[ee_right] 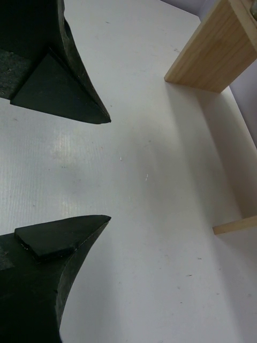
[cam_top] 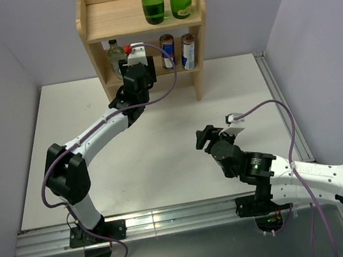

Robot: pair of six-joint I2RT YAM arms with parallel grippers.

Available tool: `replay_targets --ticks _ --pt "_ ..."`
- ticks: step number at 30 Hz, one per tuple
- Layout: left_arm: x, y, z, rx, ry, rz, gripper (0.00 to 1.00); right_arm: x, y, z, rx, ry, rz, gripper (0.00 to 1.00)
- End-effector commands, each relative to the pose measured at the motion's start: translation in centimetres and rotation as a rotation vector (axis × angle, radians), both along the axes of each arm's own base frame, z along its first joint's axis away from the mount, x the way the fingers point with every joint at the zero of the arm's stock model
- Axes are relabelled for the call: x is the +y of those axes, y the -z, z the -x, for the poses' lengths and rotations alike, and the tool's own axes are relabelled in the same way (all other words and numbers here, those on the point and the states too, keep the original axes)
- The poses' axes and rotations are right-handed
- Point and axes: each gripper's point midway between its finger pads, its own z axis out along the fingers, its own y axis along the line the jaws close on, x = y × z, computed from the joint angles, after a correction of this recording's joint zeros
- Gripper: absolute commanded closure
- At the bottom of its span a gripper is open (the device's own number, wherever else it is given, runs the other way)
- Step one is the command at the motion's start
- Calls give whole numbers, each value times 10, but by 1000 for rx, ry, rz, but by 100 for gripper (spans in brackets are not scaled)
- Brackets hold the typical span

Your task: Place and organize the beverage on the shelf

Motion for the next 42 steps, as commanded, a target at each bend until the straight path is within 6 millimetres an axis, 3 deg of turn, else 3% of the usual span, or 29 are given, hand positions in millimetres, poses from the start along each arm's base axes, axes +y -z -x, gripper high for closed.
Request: replay_targets --ticks 1,12,19,20,21,23,24,26,30,42 --pt "3 -60 -5 -123 -7 125 100 -5 -7 -2 -26 42 -36 25" --pt "-10 5 -25 42 32 115 100 -9 -7 -1 -29 53 -38 25" --pt "-22 32 -32 123 71 105 100 -11 -4 -1 -29 58 -34 25" --pt "-25 29 -33 124 80 108 100 -12 -4 -1 -29 59 -35 25" --pt "-26 40 -34 156 83 96 100 -12 -4 -1 -28 60 -34 25" --pt "-29 38 -37 171 99 96 100 -12 -4 -1 -29 61 -32 25" --pt "-30 52 -36 214 100 76 100 -12 -4 -1 -29 59 -34 25" --pt "-32 47 -40 221 103 79 100 -12 -5 -1 -30 60 -34 25" --pt "-34 61 -44 277 106 66 99 -13 -4 -1 -30 62 -32 25" --pt "-26 85 -37 339 110 61 85 -14 -7 -1 -36 63 -32 25"
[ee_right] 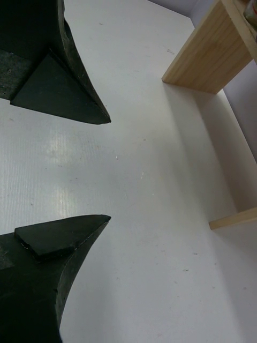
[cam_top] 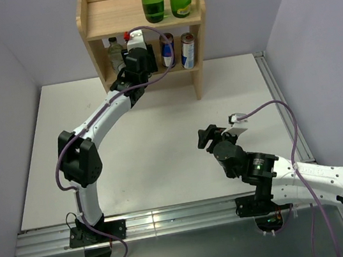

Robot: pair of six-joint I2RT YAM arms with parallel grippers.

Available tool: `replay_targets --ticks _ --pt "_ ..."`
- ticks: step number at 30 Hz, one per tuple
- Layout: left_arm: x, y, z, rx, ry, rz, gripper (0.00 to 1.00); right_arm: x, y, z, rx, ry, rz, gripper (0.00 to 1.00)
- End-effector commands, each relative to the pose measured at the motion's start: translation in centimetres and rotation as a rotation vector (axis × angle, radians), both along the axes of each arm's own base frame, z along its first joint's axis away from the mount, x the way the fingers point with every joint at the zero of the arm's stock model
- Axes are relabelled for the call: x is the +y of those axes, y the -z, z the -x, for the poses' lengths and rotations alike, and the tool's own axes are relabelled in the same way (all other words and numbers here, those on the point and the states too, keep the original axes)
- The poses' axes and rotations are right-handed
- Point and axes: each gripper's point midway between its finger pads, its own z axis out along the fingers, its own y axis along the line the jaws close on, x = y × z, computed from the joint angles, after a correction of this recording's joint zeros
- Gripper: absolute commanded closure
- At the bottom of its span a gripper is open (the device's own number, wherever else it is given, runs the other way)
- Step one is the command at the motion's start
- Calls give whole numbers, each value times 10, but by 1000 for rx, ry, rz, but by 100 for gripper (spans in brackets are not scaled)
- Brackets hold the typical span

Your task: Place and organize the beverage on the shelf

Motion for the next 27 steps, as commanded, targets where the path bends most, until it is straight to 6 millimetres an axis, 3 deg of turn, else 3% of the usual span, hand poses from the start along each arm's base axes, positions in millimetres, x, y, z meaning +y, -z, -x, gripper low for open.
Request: replay_targets --ticks 1,6,10,17,27 --pt "-8 66 14 189 84 -38 81 -6 -3 -2 -20 39 -20 25" --pt "-3 82 21 221 79 -43 71 -6 -3 -2 -20 40 -23 25" --pt "1 97 27 238 78 -48 55 -5 -2 -2 -17 40 -27 25" --pt "3 119 33 281 78 -65 49 -5 -1 -1 -12 39 -29 25" --pt "-3 136 36 340 108 -80 35 -6 0 -1 -12 42 -33 26"
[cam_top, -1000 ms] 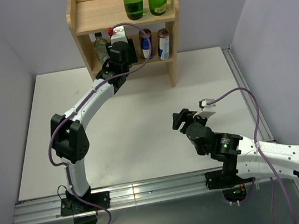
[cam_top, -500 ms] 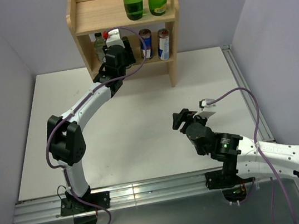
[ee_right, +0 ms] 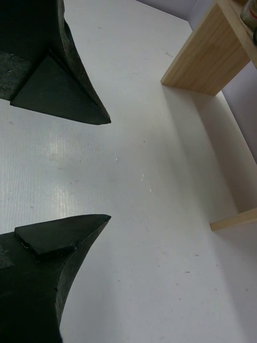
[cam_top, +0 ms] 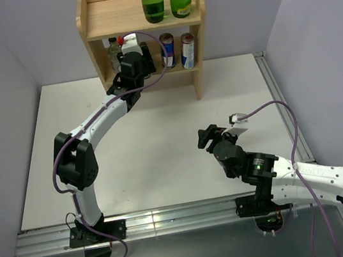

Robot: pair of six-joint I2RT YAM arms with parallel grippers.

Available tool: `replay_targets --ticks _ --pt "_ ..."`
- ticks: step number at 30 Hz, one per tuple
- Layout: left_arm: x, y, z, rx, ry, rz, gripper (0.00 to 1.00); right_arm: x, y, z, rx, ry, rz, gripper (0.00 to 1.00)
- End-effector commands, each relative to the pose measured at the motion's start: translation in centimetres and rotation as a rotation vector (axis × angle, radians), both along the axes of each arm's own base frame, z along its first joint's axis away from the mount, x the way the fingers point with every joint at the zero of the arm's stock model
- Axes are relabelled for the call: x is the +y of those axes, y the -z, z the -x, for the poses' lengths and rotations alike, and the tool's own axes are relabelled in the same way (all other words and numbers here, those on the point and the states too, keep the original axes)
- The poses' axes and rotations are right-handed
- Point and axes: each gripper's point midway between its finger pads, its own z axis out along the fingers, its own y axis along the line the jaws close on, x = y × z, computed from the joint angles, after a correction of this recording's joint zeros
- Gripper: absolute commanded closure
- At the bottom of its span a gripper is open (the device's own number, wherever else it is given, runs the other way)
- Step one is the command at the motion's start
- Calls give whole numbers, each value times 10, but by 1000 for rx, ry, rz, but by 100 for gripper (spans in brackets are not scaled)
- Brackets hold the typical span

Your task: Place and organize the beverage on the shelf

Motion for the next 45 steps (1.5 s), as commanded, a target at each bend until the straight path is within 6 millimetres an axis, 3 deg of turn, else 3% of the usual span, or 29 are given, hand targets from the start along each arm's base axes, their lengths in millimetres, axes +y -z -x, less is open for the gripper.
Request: replay_targets --ticks 1,16,45 --pt "-5 134 35 370 95 -171 33 -6 0 -1 -13 37 -16 25" --pt "-7 150 38 408 108 -177 30 -7 0 0 -14 38 -25 26" --pt "-5 213 65 537 105 -239 30 -7 -3 1 -17 35 -35 26"
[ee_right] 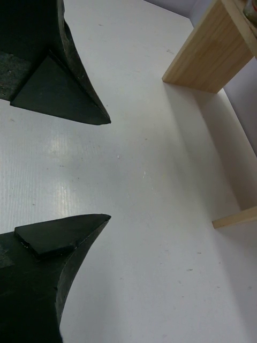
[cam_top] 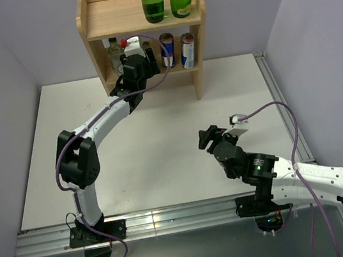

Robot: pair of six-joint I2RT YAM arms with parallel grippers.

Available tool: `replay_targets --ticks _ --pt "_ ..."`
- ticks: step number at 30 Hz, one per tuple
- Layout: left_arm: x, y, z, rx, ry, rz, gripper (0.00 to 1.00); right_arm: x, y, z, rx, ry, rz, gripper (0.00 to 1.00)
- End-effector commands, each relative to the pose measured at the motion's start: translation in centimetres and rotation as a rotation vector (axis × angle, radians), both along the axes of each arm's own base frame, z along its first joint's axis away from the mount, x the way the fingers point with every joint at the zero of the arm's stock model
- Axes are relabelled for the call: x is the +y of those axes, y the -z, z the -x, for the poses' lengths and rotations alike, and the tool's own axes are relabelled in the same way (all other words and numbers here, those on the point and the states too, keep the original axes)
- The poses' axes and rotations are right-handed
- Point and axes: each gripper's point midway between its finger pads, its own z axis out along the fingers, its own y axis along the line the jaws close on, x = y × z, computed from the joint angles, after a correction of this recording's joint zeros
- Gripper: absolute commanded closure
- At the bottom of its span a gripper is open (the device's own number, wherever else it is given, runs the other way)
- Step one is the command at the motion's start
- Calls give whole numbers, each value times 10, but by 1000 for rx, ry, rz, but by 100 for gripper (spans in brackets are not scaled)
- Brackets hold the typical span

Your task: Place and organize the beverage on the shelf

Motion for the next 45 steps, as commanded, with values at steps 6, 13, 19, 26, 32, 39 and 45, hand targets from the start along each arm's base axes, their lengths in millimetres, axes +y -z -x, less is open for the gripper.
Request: replay_targets --ticks 6,13,19,26,32,39,45 --pt "4 208 76 544 89 -261 30 -6 -7 -1 -22 36 -36 26" --pt "-1 221 85 566 97 -276 30 -7 -7 0 -24 35 -42 26" --pt "-7 227 90 574 107 -276 30 -9 -7 1 -23 38 -53 26" --pt "-13 238 99 597 121 -270 30 -11 -5 3 -20 37 -55 26" --pt "-20 248 109 617 127 -249 34 -12 -5 3 -20 40 -61 26" --pt "-23 257 115 642 126 -238 69 -14 -5 4 -20 41 -67 29" --pt "-18 256 116 641 101 -256 100 -14 -5 5 -19 40 -68 29"
